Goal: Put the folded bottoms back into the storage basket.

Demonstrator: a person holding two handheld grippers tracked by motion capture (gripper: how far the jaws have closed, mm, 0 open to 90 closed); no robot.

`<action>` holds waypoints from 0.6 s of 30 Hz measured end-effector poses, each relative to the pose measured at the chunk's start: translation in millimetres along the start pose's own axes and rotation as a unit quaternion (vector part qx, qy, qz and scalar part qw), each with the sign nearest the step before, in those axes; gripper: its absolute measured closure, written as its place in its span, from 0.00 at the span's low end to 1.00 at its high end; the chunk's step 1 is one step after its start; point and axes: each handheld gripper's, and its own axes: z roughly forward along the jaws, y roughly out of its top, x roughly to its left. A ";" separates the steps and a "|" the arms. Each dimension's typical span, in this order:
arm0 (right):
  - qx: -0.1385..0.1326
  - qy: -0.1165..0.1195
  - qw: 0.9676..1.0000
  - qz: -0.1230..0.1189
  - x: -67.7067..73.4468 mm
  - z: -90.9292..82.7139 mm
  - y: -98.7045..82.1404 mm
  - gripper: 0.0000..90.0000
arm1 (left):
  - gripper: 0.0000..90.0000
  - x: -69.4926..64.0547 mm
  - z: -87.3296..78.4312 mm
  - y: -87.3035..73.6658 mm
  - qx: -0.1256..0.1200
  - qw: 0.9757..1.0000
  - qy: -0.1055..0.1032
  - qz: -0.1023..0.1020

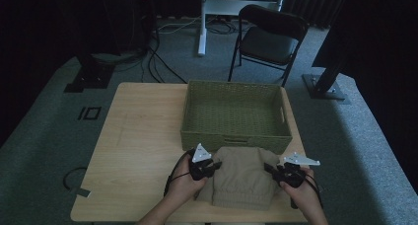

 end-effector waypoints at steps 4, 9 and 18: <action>-0.012 0.004 1.000 0.003 3.2 -7.3 5.8 0.88 | 0.90 -3.3 -11.0 8.6 -0.014 1.000 -0.002 0.008; -0.023 0.008 1.000 0.003 4.2 -15.2 11.1 0.88 | 0.90 -4.7 -20.1 19.2 -0.021 1.000 -0.008 0.013; -0.045 0.012 0.999 0.009 3.8 -29.8 27.8 0.88 | 0.90 -3.8 -29.8 39.5 -0.033 0.999 -0.015 0.020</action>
